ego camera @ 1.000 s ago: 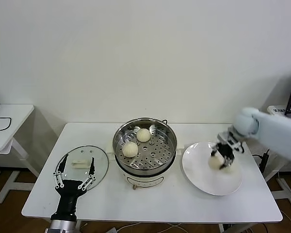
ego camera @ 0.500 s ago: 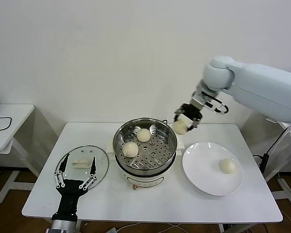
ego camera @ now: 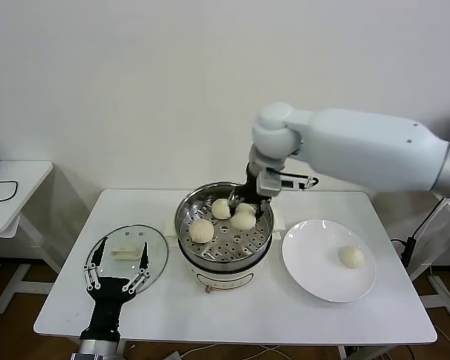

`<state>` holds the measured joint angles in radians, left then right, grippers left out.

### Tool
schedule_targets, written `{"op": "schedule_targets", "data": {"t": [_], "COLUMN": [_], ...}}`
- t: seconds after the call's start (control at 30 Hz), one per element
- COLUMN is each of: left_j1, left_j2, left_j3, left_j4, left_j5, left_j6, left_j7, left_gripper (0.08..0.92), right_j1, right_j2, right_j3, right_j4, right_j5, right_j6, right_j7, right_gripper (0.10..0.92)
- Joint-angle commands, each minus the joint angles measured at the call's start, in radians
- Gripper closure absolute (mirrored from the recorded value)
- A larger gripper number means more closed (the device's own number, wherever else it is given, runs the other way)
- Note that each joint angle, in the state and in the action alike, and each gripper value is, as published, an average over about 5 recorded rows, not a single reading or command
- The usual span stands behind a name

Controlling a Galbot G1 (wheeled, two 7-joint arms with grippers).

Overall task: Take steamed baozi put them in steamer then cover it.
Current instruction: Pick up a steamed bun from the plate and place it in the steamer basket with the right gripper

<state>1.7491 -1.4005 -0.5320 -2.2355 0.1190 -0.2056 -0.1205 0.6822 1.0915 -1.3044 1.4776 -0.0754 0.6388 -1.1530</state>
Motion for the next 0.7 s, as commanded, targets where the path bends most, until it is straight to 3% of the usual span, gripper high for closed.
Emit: {"op": "schedule_targets", "data": {"t": [0.03,0.7], "left_j1": [0.000,-0.008], "left_j2": [0.000,0.000], "left_j3": [-0.005,-0.011], "left_j4": [0.003,0.007], "left_j5": [-0.002,-0.011], "left_j6": [-0.004,-0.008], "left_j7": [-0.001,-0.004], "left_gripper": [0.177,0.177], "right_j1": [-0.082,-0.168], "right_j2": [0.075,0.116], "right_j3": [-0.006,0.009], "right_j4": [0.015,-0.062], "right_j5": [-0.146,-0.222], "right_j6": [0.121,0.117], "right_j7": [0.013,0.026], "right_gripper": [0.372,0.372]}}
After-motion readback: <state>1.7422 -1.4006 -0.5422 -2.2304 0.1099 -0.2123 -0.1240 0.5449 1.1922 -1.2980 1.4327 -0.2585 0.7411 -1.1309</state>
